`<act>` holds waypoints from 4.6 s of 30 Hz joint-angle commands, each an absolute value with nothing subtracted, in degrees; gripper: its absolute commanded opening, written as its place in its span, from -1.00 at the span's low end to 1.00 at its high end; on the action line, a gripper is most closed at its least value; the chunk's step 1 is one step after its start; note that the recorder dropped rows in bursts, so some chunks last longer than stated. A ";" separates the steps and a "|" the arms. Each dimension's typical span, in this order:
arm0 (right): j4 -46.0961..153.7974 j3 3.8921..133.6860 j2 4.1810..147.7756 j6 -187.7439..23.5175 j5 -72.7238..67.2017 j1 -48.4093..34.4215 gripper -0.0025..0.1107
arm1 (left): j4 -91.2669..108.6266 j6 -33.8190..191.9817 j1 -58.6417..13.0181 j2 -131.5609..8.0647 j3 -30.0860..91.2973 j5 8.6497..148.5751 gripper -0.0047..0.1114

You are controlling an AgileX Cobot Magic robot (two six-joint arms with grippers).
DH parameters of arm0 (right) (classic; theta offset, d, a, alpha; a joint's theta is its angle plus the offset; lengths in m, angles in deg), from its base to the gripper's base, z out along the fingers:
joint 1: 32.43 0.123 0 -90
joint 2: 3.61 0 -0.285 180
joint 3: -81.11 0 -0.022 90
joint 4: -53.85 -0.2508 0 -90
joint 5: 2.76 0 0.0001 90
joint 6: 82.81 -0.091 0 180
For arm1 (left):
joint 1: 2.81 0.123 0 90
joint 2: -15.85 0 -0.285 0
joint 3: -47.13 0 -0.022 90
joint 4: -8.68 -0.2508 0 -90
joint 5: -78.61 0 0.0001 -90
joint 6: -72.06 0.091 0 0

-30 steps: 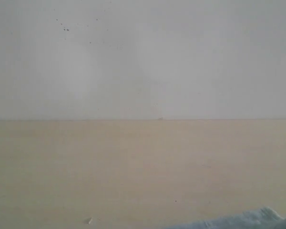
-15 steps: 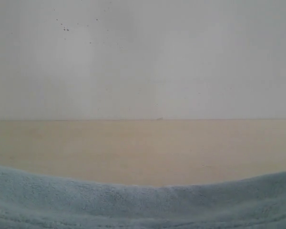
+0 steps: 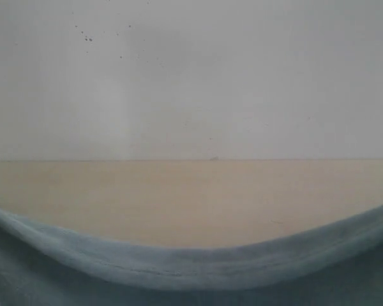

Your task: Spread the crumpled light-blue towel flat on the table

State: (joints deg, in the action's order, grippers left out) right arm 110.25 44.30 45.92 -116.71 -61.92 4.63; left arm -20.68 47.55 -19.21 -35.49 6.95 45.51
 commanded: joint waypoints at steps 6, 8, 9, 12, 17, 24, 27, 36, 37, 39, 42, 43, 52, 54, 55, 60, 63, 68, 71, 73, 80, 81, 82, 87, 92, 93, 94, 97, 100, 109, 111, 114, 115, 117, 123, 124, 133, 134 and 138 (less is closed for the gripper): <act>116.77 43.44 71.59 -133.71 -42.82 -7.88 -0.96 | -44.55 20.17 -18.33 -52.88 6.68 50.40 -0.85; 112.73 44.23 75.84 -132.77 -35.94 -13.23 -0.96 | -49.62 14.57 -16.99 -54.89 6.68 52.51 -0.85; 110.37 44.91 77.58 -131.13 -32.77 -15.37 -0.96 | -51.71 13.25 -16.33 -56.05 6.68 54.11 -0.85; 106.35 47.73 81.93 -127.85 -26.98 -18.89 -0.96 | -55.06 9.74 -14.51 -60.28 6.80 58.98 -0.85; 105.13 55.58 90.18 -125.42 -26.47 -19.54 -0.96 | -55.32 6.27 -10.98 -69.72 9.05 64.63 -0.85; 101.05 66.51 102.43 -125.42 -26.55 -19.54 -0.96 | -55.17 5.76 -8.39 -82.18 14.75 66.48 -0.85; 100.50 71.56 107.77 -125.42 -26.89 -19.54 -0.96 | -55.17 5.26 -7.28 -86.20 17.73 67.75 -0.85; 98.53 80.65 115.92 -127.10 -26.02 -20.57 -0.83 | -55.17 0.94 -2.03 -91.73 23.52 71.32 -0.72; 97.88 80.82 116.21 -126.12 -25.71 -20.81 -0.69 | -55.17 0.22 -1.10 -92.11 23.50 71.32 -0.59; 97.17 80.82 116.21 -124.09 -24.99 -20.81 -0.28 | -55.17 0.05 -0.12 -92.54 23.08 71.25 -0.33; 96.01 80.82 116.21 -122.20 -26.57 -21.03 0.10 | -53.17 -2.10 0.64 -93.14 22.13 69.45 0.06; 96.01 80.82 116.10 -122.20 -27.93 -21.03 0.05 | -52.09 -2.53 0.64 -93.26 22.01 67.02 0.15; 96.64 72.76 109.34 -120.00 -28.59 -21.03 -0.93 | -51.49 -2.50 0.64 -88.90 15.57 74.09 -0.09; 96.64 69.00 106.54 -119.49 -27.68 -21.03 -0.96 | -51.49 -2.76 0.64 -87.44 14.64 75.39 -0.23; 96.64 67.29 105.38 -119.34 -27.41 -21.03 -0.96 | -51.49 -2.93 0.64 -86.42 14.12 76.00 -0.29; 96.64 55.27 98.68 -118.79 -24.33 -21.03 -0.96 | -51.49 -4.18 0.53 -80.46 11.41 81.76 -0.46; 96.42 49.71 96.17 -118.91 -22.72 -21.03 -0.96 | -51.49 -4.74 0.45 -77.27 9.85 86.65 -0.46; 96.63 42.82 95.58 -119.67 -23.21 -21.03 -0.96 | -51.76 -7.19 0.45 -74.13 7.14 93.97 -0.46; 96.74 40.42 95.58 -119.67 -21.20 -21.03 -0.96 | -51.90 -7.19 0.45 -74.03 5.94 96.31 -0.46; 96.74 39.70 95.70 -119.70 -21.02 -21.03 -0.96 | -52.13 -7.19 0.45 -74.03 5.32 96.91 -0.46; 97.58 39.22 98.63 -120.27 -23.55 -21.28 -0.96 | -53.40 -8.05 0.45 -74.03 4.85 97.93 -0.46; 97.58 39.22 98.93 -120.27 -23.55 -21.28 -0.96 | -53.51 -8.05 0.45 -74.03 4.85 98.07 -0.46; 97.58 39.22 99.21 -120.38 -23.55 -21.28 -0.96 | -53.65 -8.05 0.45 -74.03 4.85 98.18 -0.46; 97.71 39.22 100.31 -121.19 -24.22 -21.28 -0.96 | -54.06 -8.05 0.45 -74.03 4.85 98.18 -0.59; 97.71 39.09 101.85 -121.19 -26.28 -21.28 -0.96 | -55.61 -8.05 0.45 -74.03 4.85 98.31 -0.85; 97.71 38.62 101.97 -121.19 -26.76 -21.28 -0.96 | -55.61 -8.05 0.45 -74.03 4.85 98.31 -0.85; 97.71 38.10 102.06 -121.19 -27.01 -21.28 -0.96 | -55.61 -8.05 0.45 -74.03 4.85 98.31 -0.85; 97.71 35.29 102.06 -122.59 -27.24 -21.44 -0.96 | -55.61 -8.05 0.45 -74.03 4.85 98.31 -0.85; 97.71 31.92 102.06 -127.23 -28.18 -22.39 -0.96 | -55.61 -8.05 0.45 -74.03 4.85 98.31 -0.85; 92.09 28.87 101.11 -130.62 -34.14 -22.58 -0.96 | -55.61 -8.05 0.45 -74.03 4.85 98.58 -0.85; 92.48 28.87 98.27 -130.62 -32.69 -22.58 -0.96 | -55.61 -8.05 0.45 -74.03 4.85 98.71 -0.85; 93.00 29.27 92.37 -130.41 -25.54 -22.58 -0.96 | -55.41 -8.05 0.45 -74.53 4.85 98.69 -0.85; 91.77 29.92 88.70 -127.08 -21.18 -22.58 -0.96 | -55.41 -8.05 0.45 -75.29 4.85 99.01 -0.85; 90.67 30.76 83.08 -122.80 -16.29 -22.58 -0.96 | -55.71 -8.05 0.45 -76.87 4.85 100.68 -0.85; 85.96 40.95 84.15 -111.07 -11.87 -19.54 -0.96 | -55.74 -8.05 0.45 -81.25 4.85 105.67 -0.85; 85.43 43.22 86.20 -109.25 -12.64 -17.78 -0.96 | -55.74 -8.05 0.45 -81.23 4.85 105.91 -0.85; 71.05 60.46 103.36 -93.73 -20.54 -9.29 -0.96 | -55.85 -7.28 0.45 -81.38 4.96 106.37 -0.85; 68.49 62.08 105.03 -91.08 -21.76 -8.39 -0.96 | -55.85 -7.19 0.45 -81.38 4.96 106.49 -0.85; 61.52 65.99 109.71 -85.10 -23.09 -5.87 -0.96 | -55.85 -7.19 0.45 -81.38 4.96 106.49 -0.85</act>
